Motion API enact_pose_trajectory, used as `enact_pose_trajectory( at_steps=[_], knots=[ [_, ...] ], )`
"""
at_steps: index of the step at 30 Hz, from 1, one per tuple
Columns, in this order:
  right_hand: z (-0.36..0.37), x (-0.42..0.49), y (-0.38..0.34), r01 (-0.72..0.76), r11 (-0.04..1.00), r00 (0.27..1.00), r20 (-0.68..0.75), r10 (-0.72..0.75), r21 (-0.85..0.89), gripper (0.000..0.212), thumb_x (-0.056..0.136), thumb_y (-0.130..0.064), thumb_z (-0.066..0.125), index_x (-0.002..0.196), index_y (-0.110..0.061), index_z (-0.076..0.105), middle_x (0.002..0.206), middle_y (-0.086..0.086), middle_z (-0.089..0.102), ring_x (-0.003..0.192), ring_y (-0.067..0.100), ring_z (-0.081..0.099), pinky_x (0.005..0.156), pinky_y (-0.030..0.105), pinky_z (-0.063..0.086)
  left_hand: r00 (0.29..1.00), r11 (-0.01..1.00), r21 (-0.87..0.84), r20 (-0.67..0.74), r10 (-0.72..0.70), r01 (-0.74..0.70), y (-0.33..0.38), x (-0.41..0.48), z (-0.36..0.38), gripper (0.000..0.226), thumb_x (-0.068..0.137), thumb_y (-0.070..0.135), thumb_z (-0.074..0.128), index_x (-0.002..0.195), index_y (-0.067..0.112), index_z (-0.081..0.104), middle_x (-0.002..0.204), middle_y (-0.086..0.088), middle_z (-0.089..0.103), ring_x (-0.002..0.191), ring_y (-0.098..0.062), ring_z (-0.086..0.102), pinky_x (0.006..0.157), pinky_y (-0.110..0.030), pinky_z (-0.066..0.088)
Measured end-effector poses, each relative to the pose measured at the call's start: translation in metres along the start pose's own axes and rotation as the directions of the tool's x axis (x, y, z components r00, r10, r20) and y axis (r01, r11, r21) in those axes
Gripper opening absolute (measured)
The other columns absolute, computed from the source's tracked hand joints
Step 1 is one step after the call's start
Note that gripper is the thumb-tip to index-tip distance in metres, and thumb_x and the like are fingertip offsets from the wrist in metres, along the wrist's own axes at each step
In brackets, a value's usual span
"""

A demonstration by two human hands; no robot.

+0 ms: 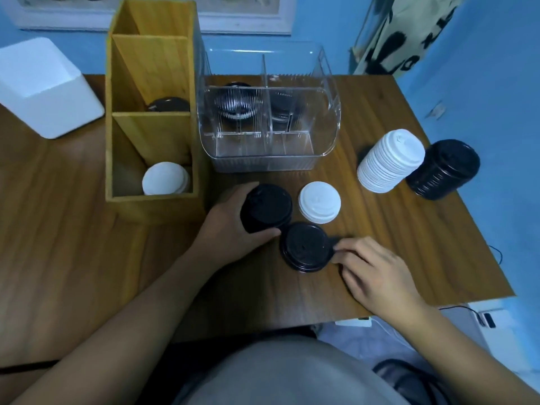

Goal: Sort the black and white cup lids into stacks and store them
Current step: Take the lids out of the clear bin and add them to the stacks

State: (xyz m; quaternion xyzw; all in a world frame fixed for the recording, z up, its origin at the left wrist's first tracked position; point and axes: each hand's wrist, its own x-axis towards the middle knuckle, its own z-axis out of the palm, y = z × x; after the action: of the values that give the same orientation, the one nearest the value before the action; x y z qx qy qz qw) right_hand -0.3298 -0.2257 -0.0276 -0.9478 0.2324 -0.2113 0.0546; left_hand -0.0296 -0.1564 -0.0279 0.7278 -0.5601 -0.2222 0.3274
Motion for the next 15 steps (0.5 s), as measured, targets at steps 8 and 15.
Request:
enact_pose_trajectory(
  at_steps=[8,15],
  knots=[
    [-0.014,0.045,-0.011,-0.035,0.955,0.947,0.314,-0.063,0.296,0.060,0.087,-0.033,0.070,0.143,-0.020,0.053,0.157,-0.005,0.039,0.147,0.016,0.032,0.116,0.043,0.037,0.998,0.998,0.032,0.017,0.054,-0.054,0.000,-0.001,-0.003,0.099,0.070,0.053,0.088,0.151,0.021,0.040,0.153,0.008,0.040,0.137,-0.001,0.036,0.110,-0.010,0.026],
    [-0.005,0.051,-0.012,-0.048,0.977,0.945,0.326,-0.022,0.206,0.071,0.080,-0.060,0.073,0.139,-0.027,0.052,0.140,-0.012,0.048,0.130,0.013,0.039,0.104,0.041,0.047,0.999,0.998,0.057,0.015,0.030,-0.031,0.000,-0.008,-0.004,0.104,0.070,0.060,0.085,0.154,0.026,0.034,0.152,0.009,0.040,0.135,-0.003,0.038,0.110,-0.018,0.031]
  ],
)
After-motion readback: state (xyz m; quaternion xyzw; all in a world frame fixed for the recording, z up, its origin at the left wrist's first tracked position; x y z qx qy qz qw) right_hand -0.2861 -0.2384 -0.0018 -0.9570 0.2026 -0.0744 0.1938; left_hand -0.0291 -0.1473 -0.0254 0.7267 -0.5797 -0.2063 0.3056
